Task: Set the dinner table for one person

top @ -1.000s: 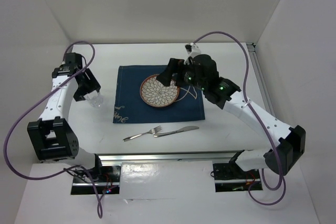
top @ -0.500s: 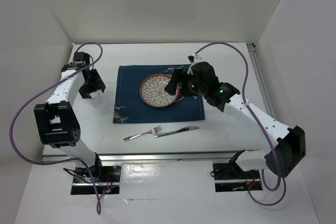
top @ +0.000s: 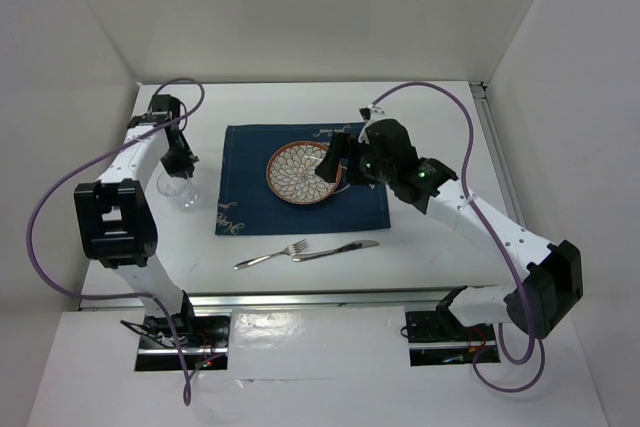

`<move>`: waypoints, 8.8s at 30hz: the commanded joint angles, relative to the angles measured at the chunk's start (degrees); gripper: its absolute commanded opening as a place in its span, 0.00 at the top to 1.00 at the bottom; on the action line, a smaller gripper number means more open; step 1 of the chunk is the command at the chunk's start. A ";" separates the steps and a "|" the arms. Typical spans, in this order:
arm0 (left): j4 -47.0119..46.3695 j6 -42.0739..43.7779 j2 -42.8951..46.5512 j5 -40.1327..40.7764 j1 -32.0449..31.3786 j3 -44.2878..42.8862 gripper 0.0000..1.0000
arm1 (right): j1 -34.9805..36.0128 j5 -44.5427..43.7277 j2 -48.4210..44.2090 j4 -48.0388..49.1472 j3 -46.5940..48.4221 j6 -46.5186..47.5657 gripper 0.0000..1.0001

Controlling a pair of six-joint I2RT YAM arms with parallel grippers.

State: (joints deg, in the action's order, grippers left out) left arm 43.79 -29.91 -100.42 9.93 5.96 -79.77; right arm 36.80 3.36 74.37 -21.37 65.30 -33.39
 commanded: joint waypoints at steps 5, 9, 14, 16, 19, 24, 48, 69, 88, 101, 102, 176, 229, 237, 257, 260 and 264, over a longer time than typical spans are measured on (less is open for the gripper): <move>3.49 3.71 6.37 -3.77 -1.82 -8.90 1.00 | -2.68 -1.94 -2.03 -1.92 1.23 0.08 0.02; 4.11 5.30 11.38 -9.82 -10.05 -11.37 1.00 | -10.22 -6.25 -2.03 -9.99 3.25 -4.22 0.02; 6.48 5.30 10.17 -14.06 -23.95 -17.95 1.00 | -23.32 -7.49 -4.41 -17.29 3.26 -8.71 0.01; 7.53 5.30 7.01 -14.06 -31.83 -22.17 1.00 | -30.36 -6.96 -5.81 -20.10 2.73 -9.85 0.01; 8.94 4.52 2.10 -10.29 -42.38 -27.27 1.00 | -39.30 -4.15 -7.13 -20.73 -0.51 -9.86 0.01; 10.52 3.90 -5.74 -8.97 -54.10 -35.17 1.00 | -51.55 4.89 -4.59 -19.06 -4.57 -6.35 0.01; 8.59 -2.34 -13.48 -1.23 -73.63 -22.10 1.00 | -60.88 11.59 -3.35 -15.11 -6.85 -4.05 0.01; 19.65 -3.49 -11.03 6.49 -75.30 -38.23 0.26 | -60.88 20.18 -4.41 -14.58 -5.62 4.19 0.01; 11.93 2.49 20.62 -9.06 -27.24 -14.72 0.24 | -4.65 -0.17 -5.30 -18.63 -13.97 -1.67 0.04; 10.88 4.16 22.28 -11.42 -23.62 -10.77 0.25 | 6.36 -5.65 -5.54 -21.09 -17.04 -10.29 0.11; 10.36 4.16 22.29 -11.43 -23.62 -10.24 0.25 | 6.36 -5.64 -6.16 -21.09 -18.09 -10.82 0.11; 6.92 -3.40 24.23 -3.07 -43.12 18.86 0.19 | -24.32 -6.61 27.34 -16.08 41.78 9.39 0.00; 4.10 3.54 10.68 -5.45 -51.57 14.30 1.00 | -25.90 -5.02 9.66 -14.05 16.09 7.81 0.00; 6.74 4.16 14.49 -5.55 -40.08 3.14 1.00 | -25.90 -6.78 8.60 -15.81 16.09 7.81 0.00; 7.63 2.84 -19.97 1.49 -23.18 -21.58 1.00 | -32.92 -7.67 -3.00 -21.09 8.18 10.10 0.00; 6.75 2.84 -22.53 1.22 -23.18 -22.44 1.00 | -32.93 -7.05 -3.00 -21.09 7.56 10.10 0.00; 9.29 1.62 -25.61 4.13 -23.18 -26.57 0.90 | -32.93 -7.05 -3.00 -21.61 7.04 10.10 0.00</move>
State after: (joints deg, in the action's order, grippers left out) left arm 51.64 -27.33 -124.25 12.08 -17.34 -103.57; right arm 4.08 -3.88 73.10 -42.24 72.93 -24.25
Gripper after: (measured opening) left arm 0.086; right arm 0.999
